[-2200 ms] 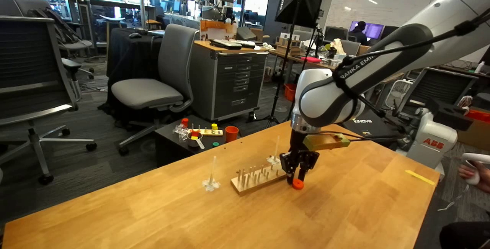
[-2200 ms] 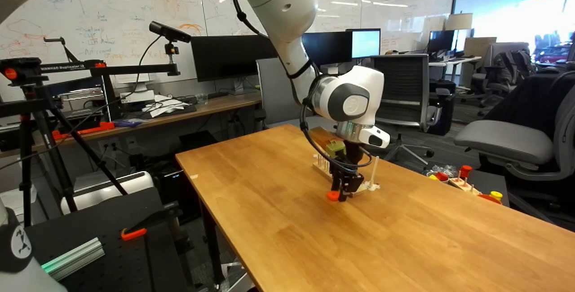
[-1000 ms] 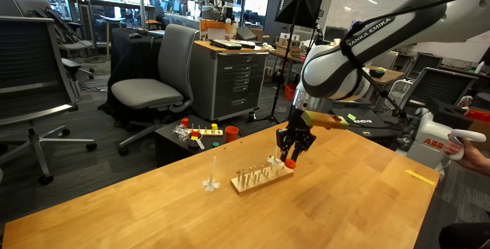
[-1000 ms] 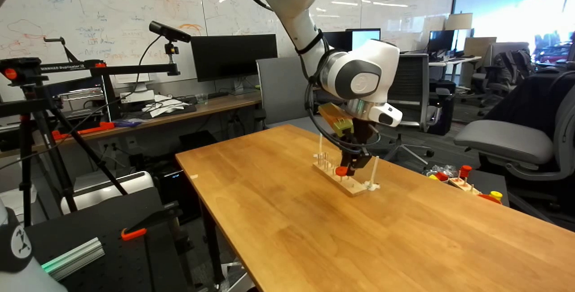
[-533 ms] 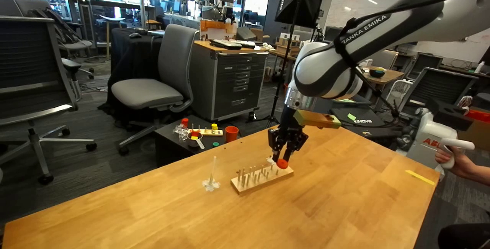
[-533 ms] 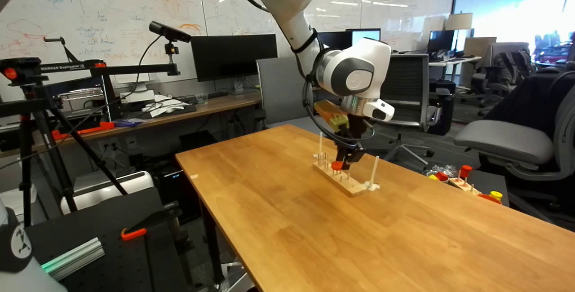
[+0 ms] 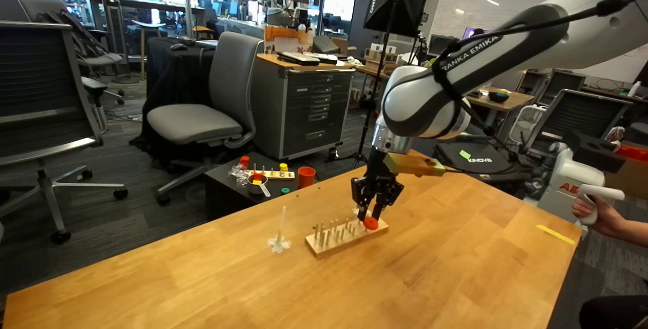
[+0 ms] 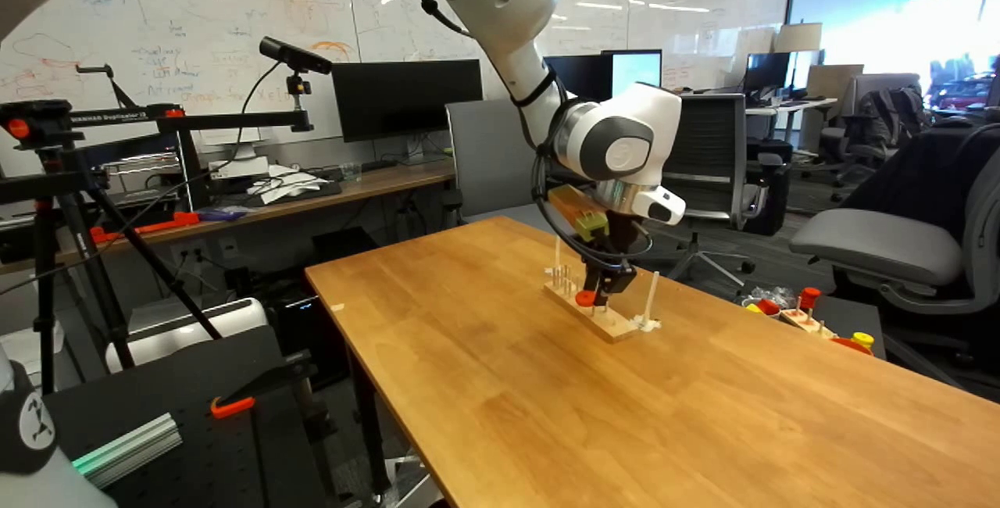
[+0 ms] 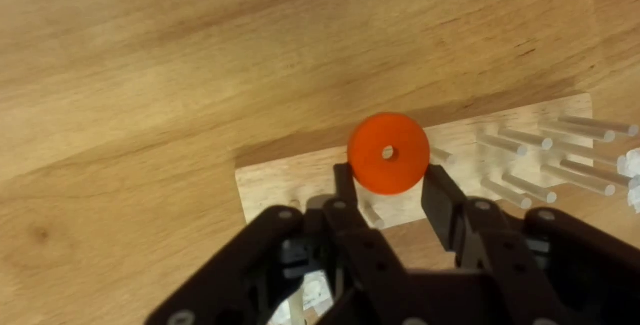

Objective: Put the orange ring on the wooden board

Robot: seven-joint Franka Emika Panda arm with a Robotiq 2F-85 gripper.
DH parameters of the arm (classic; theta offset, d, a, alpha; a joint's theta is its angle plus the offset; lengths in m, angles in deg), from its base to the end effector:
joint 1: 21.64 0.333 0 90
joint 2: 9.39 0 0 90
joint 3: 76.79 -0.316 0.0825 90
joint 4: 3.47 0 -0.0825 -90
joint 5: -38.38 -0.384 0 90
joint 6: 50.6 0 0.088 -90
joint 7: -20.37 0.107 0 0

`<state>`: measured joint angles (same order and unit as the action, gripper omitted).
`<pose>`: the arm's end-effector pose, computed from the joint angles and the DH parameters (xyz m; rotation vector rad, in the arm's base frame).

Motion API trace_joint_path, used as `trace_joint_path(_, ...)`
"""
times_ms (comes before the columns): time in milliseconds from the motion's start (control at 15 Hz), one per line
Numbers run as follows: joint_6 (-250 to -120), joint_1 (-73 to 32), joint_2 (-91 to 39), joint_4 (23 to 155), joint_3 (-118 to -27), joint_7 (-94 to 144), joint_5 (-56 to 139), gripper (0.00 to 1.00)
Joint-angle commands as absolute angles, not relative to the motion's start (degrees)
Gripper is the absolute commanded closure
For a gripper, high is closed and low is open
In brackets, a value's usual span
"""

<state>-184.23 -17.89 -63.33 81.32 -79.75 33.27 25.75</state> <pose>0.6934 0.0799 0.1048 -2.9287 0.4234 0.1799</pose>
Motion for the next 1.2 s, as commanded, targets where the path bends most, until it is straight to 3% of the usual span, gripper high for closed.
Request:
trace_joint_path(0,-181.8,-17.3,-65.6,76.9,-79.4,33.9,26.7,0.86)
trace_joint_path(1133,-180.4,-17.2,-68.3,72.9,-78.8,34.2,27.7,0.86)
